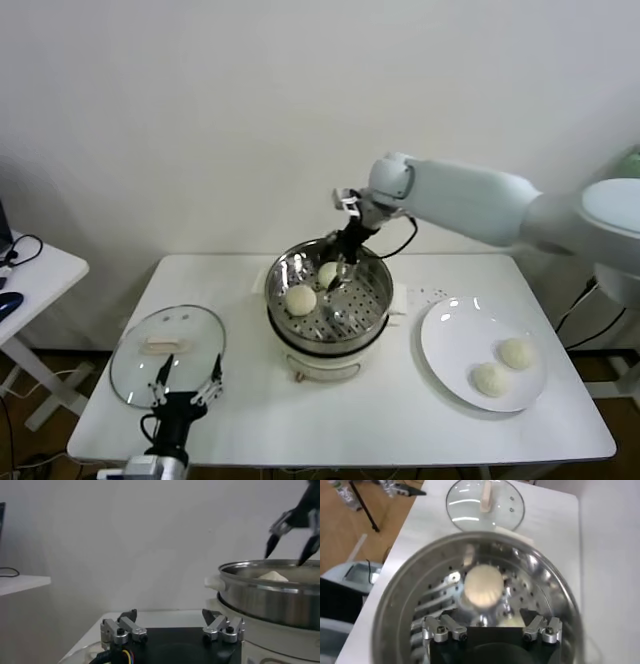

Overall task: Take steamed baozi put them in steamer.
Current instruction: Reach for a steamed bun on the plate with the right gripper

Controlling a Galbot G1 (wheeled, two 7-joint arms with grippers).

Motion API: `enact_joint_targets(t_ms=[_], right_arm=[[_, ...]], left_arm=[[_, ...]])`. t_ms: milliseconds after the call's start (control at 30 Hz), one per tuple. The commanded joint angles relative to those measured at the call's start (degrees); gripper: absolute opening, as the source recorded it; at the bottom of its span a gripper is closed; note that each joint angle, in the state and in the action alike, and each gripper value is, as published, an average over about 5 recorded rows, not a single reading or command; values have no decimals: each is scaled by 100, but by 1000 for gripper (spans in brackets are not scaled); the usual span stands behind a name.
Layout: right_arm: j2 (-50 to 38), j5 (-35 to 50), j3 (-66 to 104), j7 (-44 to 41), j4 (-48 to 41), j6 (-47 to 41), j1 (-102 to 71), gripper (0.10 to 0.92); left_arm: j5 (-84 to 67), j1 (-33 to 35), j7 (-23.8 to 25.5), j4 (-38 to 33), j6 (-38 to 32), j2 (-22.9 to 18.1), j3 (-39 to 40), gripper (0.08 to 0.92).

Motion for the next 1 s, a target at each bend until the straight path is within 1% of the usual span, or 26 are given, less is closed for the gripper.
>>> enact_joint_targets(t_ms=[33, 133, 267, 500, 600, 767, 1000], right_arm=[[-1568, -698, -166, -425, 1004, 182, 895, 823], [-2237, -1196, -169, -550, 1270, 299, 900, 823], [-3018, -1626, -94, -610, 1537, 384, 706, 823], [-3957, -2584, 490, -637, 1808, 545, -421, 823], [-4126, -2983, 817, -628, 1749, 664, -1014, 823], [-4144, -3564, 1294, -593, 1545, 861, -1782, 823], [-4044, -3868, 1771, -528, 1391, 924, -2625, 823]], left_arm=[[43, -58, -115, 1, 32, 41, 12, 823], [51, -85, -130, -12, 93, 85, 10, 823], [55, -142, -121, 43, 101, 157, -28, 823], [57, -165, -124, 60, 121, 170, -85, 823], [70, -141, -117, 57, 146, 161, -84, 823], [104, -92, -87, 57, 175, 117, -74, 823], [215, -12, -79, 61, 139, 59, -87, 823]])
